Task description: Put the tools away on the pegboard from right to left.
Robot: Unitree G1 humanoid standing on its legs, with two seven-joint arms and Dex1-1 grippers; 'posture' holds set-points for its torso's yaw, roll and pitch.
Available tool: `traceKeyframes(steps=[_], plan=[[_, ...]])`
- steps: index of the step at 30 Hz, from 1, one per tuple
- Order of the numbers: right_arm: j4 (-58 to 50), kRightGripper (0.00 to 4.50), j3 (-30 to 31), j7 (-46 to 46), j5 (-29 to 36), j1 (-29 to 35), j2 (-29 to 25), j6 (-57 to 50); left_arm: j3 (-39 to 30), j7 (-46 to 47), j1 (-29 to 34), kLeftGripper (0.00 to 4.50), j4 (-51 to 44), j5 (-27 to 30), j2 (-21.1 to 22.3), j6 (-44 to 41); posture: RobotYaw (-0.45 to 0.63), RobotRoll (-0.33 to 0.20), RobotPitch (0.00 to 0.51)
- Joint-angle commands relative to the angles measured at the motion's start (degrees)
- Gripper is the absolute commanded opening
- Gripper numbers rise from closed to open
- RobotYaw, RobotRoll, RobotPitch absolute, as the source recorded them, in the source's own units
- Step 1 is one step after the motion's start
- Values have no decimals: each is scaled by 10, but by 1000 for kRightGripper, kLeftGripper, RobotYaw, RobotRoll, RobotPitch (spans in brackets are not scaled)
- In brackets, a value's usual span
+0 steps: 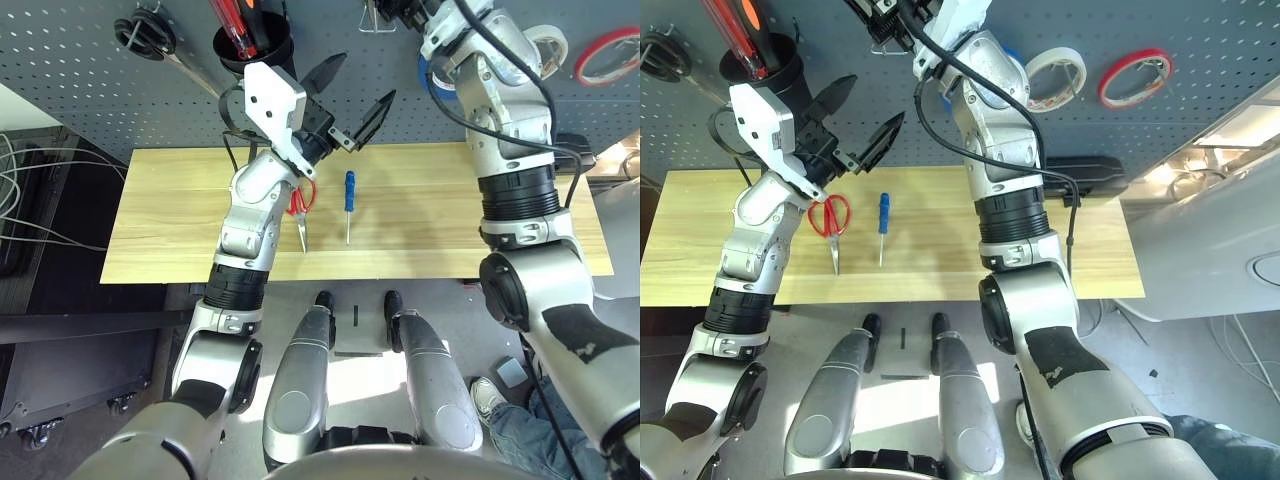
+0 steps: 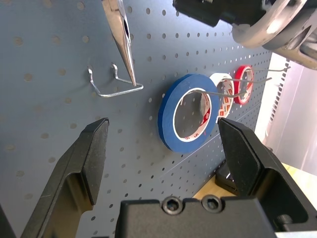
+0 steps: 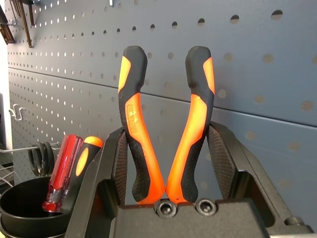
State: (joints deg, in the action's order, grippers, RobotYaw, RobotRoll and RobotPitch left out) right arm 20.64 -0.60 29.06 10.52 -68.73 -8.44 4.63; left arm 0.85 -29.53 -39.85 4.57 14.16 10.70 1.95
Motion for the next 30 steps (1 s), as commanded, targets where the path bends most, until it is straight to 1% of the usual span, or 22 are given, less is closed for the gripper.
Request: traceKeyframes(steps=[1, 3, 5, 7, 8, 11, 18, 22, 30], plan=[[-7, 2691, 8, 7, -3, 2, 3, 16, 1, -1, 9, 4500, -14, 0, 3, -5, 141, 0, 446], [-7, 2691, 8, 8, -3, 2, 3, 17, 1, -1, 9, 4500, -14, 0, 3, -5, 141, 0, 446], [0, 2691, 13, 9, -13, 9, 2, 31, 2, -4, 14, 4500, -20, 1, 5, -11, 147, 0, 461], [7, 2691, 16, 8, -19, 15, 1, 41, 4, -7, 18, 4500, -26, 2, 8, -16, 147, 0, 461], [11, 2691, 24, 8, -33, 20, -2, 57, 3, -8, 18, 4500, -28, 3, 10, -20, 155, 0, 468], [21, 2691, 38, 7, -61, 28, -10, 90, 4, -8, 21, 4500, -34, 4, 13, -29, 155, 0, 470], [47, 2691, 40, 0, -85, 25, -20, 122, 4, -10, 24, 4500, -40, 5, 14, -36, 154, 0, 471], [56, 2691, 36, -3, -86, 15, -20, 131, 4, -10, 25, 4500, -41, 5, 14, -38, 155, 0, 472], [30, 2691, 20, -5, -52, -6, -2, 106, 4, -11, 29, 4500, -45, 5, 15, -42, 156, 0, 472]])
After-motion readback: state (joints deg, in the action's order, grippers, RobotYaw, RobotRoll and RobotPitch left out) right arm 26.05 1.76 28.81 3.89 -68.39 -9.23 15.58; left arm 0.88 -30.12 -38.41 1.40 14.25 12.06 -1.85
